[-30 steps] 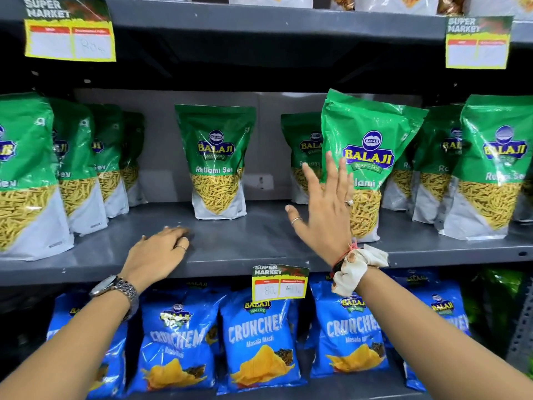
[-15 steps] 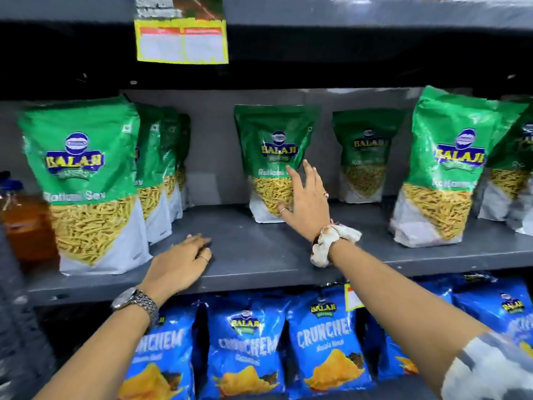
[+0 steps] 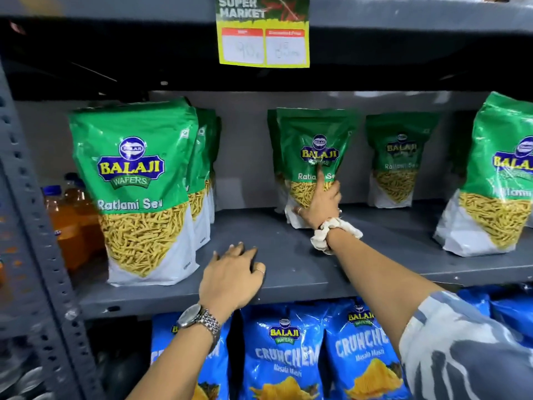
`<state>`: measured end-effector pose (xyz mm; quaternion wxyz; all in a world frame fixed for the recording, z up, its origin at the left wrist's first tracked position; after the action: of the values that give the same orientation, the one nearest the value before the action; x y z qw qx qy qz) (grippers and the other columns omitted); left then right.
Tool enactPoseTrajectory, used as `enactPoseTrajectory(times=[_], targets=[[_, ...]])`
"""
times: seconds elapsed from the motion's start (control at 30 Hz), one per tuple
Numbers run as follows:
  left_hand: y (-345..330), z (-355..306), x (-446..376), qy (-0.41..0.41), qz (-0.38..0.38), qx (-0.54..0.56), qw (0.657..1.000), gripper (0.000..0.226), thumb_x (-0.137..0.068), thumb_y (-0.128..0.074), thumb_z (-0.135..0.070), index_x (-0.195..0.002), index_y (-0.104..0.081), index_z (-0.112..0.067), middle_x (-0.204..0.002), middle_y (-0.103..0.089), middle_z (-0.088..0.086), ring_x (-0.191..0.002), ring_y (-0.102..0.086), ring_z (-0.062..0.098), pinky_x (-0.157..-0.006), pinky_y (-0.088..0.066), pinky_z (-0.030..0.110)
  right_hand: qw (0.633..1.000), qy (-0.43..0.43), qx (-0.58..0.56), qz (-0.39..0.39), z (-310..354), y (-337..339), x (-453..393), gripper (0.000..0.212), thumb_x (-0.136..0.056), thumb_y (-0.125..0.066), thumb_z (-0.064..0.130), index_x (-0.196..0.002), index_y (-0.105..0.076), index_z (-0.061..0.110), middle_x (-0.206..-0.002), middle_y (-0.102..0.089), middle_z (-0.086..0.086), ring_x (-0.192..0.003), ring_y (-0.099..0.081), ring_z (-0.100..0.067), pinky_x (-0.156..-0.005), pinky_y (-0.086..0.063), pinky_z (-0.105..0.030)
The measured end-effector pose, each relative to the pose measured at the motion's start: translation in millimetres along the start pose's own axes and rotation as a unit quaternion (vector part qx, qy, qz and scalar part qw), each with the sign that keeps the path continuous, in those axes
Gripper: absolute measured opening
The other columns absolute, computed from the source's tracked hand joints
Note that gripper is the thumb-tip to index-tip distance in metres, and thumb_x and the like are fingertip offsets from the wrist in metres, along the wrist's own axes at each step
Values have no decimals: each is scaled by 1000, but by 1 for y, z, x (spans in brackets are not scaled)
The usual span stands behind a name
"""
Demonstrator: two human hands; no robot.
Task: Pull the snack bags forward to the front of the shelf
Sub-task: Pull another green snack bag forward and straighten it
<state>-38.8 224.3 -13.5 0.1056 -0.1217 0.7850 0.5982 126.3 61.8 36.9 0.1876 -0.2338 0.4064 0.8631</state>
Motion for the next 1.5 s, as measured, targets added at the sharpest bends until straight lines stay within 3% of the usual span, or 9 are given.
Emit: enactPoseTrajectory(times=[0.17, 0.53, 1.03, 1.5], targets=[[0, -2, 2, 4, -8, 1, 1000, 50, -92, -31, -36, -141, -38, -29, -156, -28, 2, -145, -23, 17, -121, -14, 42, 1000, 3, 8, -29, -2, 3, 2, 112, -68, -83, 29, -150, -7, 29, -145, -21, -28, -123, -36, -46, -94, -44, -55], [1, -3, 3, 6, 12, -9, 1000, 51, -93, -29, -37, -143, -34, -28, -157, -26, 2, -145, -21, 18, -121, -13, 42, 998, 29, -5, -54, -5, 32, 36, 105, -70, -81, 21, -148, -12, 36, -134, -32, -21, -113, -42, -42, -78, -48, -48], [3, -5, 5, 3, 14, -13, 1000, 51, -94, -29, -34, -143, -33, -24, -157, -26, 5, -145, -20, 20, -120, -14, 43, 994, 79, -69, -41, -8, 105, 124, 111, -64, -85, 28, -146, -11, 46, -127, -36, -12, -116, -41, -36, -81, -48, -48], [5, -5, 5, 4, 35, -15, 999, 51, -96, -26, -36, -145, -29, -25, -158, -21, 4, -146, -17, 20, -121, -11, 43, 994, 88, -45, -48, -7, 129, 156, 113, -63, -85, 33, -145, -9, 48, -124, -35, -11, -119, -39, -35, -82, -50, -49]])
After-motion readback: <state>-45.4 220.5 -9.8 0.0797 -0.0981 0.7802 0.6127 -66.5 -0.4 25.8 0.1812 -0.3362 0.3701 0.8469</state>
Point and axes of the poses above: each hand's wrist, its own x-axis away from the middle knuckle, its own y-axis out of the back of the hand, z = x × y, the point moved 1 cm from there along -x, towards the middle knuckle
